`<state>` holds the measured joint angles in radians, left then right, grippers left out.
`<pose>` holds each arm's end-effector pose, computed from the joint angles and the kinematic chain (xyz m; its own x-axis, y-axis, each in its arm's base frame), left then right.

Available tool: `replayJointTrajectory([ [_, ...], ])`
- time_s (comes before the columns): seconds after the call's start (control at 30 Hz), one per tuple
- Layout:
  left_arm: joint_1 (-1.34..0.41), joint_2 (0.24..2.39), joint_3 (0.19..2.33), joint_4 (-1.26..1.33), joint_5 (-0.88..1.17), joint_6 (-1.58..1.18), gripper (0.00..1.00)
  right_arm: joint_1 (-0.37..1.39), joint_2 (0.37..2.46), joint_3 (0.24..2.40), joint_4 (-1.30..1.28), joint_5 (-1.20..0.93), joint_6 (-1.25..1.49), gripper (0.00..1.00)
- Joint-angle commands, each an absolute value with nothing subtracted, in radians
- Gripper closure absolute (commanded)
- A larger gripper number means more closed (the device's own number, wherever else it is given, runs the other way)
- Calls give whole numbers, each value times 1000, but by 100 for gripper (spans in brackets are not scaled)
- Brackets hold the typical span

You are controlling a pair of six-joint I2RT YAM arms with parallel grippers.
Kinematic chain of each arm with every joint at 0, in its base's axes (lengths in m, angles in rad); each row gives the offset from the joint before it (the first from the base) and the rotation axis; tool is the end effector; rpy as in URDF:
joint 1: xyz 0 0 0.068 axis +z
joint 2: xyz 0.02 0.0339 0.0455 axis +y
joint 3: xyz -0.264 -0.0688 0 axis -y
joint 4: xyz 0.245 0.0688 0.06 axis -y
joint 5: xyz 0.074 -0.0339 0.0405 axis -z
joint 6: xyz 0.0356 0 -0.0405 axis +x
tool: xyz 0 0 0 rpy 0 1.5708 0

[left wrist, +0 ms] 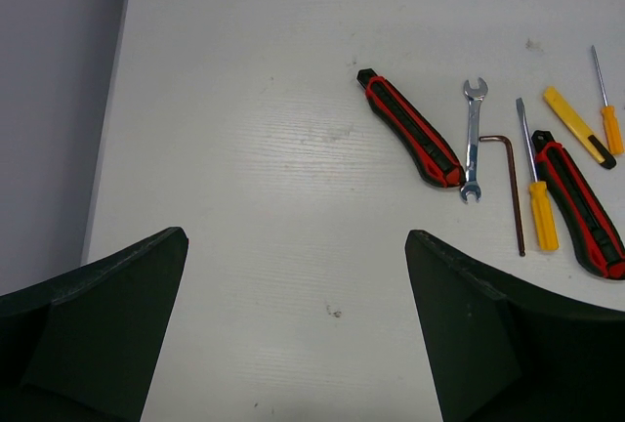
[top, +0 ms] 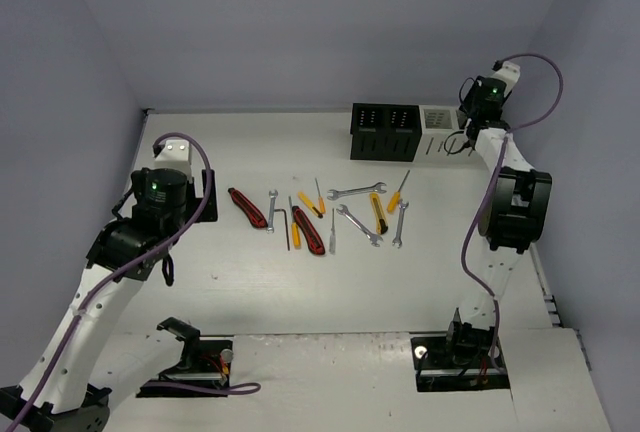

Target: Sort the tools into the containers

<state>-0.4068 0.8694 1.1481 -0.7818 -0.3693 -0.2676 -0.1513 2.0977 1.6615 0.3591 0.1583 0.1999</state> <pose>0.1544 -0.0525 0.3886 -0.4478 -0.0756 -0.8909 -0.0413 0.9971 -0.0638 0.5023 -0.0823 0.2842 -0.0142 0.2005 -0.9796 0.3133 0.9313 0.1861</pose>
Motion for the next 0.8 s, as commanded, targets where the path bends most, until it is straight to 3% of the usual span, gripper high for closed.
replayJointTrajectory([
  [0.0, -407, 856, 1181, -751, -361, -285, 9, -142, 1867, 1674, 352, 117, 188, 58],
  [0.27, -407, 862, 1184, -752, -329, -301, 9, 69, 1713, 1651, -23, 68, 195, 57],
  [0.5, -410, 909, 1184, -748, -236, -368, 10, 284, 1600, 1426, -106, 27, 302, 58],
  [0.77, -424, 1172, 1245, -747, -59, -544, 40, 357, 1451, 1172, -113, 66, 418, 58],
])
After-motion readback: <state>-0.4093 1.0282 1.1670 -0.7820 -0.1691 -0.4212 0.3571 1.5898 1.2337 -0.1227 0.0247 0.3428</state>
